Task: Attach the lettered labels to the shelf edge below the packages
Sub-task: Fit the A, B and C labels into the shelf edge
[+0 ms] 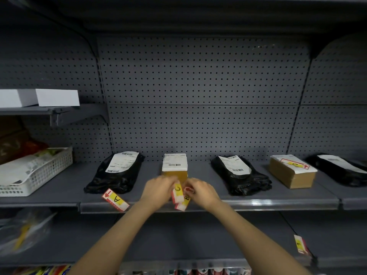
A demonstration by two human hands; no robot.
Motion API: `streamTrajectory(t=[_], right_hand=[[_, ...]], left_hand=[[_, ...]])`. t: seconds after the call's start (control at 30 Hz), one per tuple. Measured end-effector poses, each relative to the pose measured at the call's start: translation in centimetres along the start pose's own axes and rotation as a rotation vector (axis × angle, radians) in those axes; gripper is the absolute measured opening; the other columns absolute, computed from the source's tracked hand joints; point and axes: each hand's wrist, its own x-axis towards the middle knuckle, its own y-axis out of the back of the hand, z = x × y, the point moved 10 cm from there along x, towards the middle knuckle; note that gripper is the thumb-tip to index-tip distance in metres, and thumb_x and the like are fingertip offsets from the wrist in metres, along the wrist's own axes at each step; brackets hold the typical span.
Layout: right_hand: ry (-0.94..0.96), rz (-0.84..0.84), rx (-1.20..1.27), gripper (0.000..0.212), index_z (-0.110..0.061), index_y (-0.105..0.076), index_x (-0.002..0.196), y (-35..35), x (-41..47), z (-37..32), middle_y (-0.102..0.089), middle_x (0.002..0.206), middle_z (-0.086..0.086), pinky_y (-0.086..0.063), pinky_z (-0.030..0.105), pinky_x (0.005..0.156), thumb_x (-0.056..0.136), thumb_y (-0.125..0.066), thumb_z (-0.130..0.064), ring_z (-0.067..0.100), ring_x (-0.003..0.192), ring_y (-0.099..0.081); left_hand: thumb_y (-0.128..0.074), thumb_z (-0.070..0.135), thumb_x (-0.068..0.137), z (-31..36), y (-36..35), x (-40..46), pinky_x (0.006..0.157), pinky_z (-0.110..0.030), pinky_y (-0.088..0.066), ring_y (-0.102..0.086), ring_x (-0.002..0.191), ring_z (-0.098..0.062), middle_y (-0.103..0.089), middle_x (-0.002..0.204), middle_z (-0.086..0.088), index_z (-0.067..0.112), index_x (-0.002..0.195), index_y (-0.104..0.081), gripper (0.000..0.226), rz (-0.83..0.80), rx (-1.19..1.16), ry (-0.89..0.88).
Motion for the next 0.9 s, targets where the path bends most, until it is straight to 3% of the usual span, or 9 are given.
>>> streamTrajectory(t=[0.1,0.2,0.33,0.43,0.6,0.73,0.9], right_hand=[[-0.012,0.04,-0.011,0.046,-0.023,-0.047,0.121,2.4,-1.0,1.1,-0.062,0.12,0.002,-0.046,0.035,0.087,0.08,-0.068,-0.027,0.023,0.108,-0.059],[-0.067,0.059,0.003,0.057,-0.025,-0.043,0.123,5.5,-3.0,4.0,-0.061,0.119,-0.001,-0.043,0.032,0.089,0.075,-0.074,-0.03,0.017,0.109,-0.057],[-0.144,0.095,0.135,0.045,-0.032,-0.048,0.115,9.9,-6.4,8.3,-0.066,0.102,-0.005,-0.049,0.031,0.08,0.076,-0.071,-0.035,0.012,0.093,-0.061],[-0.178,0.137,0.079,0.03,-0.024,-0.058,0.105,12.8,-8.4,11.4,-0.07,0.096,0.0,-0.051,0.032,0.076,0.079,-0.071,-0.03,0.018,0.089,-0.064],[-0.295,0.174,0.083,0.013,-0.021,-0.062,0.095,16.0,-11.4,18.2,-0.071,0.09,-0.001,-0.049,0.03,0.075,0.083,-0.067,-0.018,0.016,0.085,-0.064],[-0.264,0.122,0.112,0.012,-0.019,-0.06,0.094,16.2,-12.6,21.3,-0.07,0.092,0.0,-0.044,0.024,0.071,0.085,-0.066,-0.014,0.012,0.082,-0.061],[-0.183,0.054,0.154,0.015,-0.017,-0.06,0.099,15.7,-12.1,22.8,-0.07,0.095,0.002,-0.049,0.027,0.076,0.085,-0.065,-0.012,0.013,0.086,-0.062]], left_hand=[[-0.046,0.024,0.092,3.1,3.0,2.4,0.075,-0.039,-0.049,-0.062,0.094,-0.029,-0.069,0.097,-0.006,0.025,0.097,-0.057,0.012,0.099,0.014,-0.094],[-0.047,0.021,0.091,7.6,2.4,4.3,0.072,-0.037,-0.046,-0.061,0.095,-0.029,-0.068,0.096,-0.008,0.022,0.095,-0.055,0.009,0.09,0.049,-0.17],[-0.047,0.018,0.092,14.3,-1.5,5.4,0.077,-0.04,-0.05,-0.06,0.1,-0.028,-0.067,0.106,-0.01,0.023,0.116,-0.052,0.025,0.019,0.085,-0.259],[-0.05,0.016,0.089,19.0,-3.0,6.5,0.079,-0.043,-0.05,-0.058,0.105,-0.031,-0.065,0.114,-0.011,0.027,0.126,-0.045,0.039,0.007,0.023,-0.3],[-0.07,0.029,0.078,21.2,-5.1,7.3,0.065,-0.036,-0.047,-0.059,0.09,-0.022,-0.06,0.102,0.001,0.025,0.103,-0.038,0.041,0.081,-0.239,-0.143],[-0.074,0.031,0.072,21.8,-10.6,6.0,0.075,-0.035,-0.045,-0.054,0.099,-0.021,-0.057,0.105,0.001,0.024,0.099,-0.046,0.04,-0.078,-0.117,-0.097],[-0.075,0.027,0.071,23.0,-12.5,5.7,0.082,-0.033,-0.043,-0.052,0.102,-0.021,-0.057,0.11,0.0,0.022,0.104,-0.05,0.041,-0.031,-0.062,-0.031]])
